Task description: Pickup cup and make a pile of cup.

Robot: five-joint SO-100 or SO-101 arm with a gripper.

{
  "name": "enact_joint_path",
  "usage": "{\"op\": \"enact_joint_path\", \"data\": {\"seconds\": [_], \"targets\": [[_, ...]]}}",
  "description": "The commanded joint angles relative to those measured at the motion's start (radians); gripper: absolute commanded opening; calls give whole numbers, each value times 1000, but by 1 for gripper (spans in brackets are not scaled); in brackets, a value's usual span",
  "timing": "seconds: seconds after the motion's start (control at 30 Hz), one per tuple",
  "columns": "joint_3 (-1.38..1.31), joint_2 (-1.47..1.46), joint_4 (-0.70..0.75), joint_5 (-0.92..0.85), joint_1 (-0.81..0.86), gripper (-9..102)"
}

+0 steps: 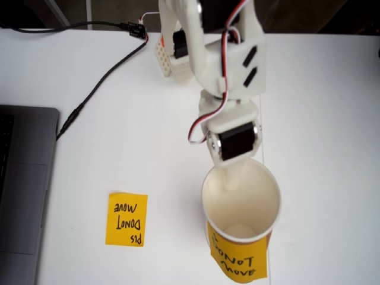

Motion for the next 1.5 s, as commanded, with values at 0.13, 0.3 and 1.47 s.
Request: {"op": "enact_joint_path", "data": {"seconds": [0.13,0.3,1.47], "targets": [[-15,49,94,6,-14,-7],[-15,29,106,6,-32,-7],[-20,-91,114,6,-35,-7]]}}
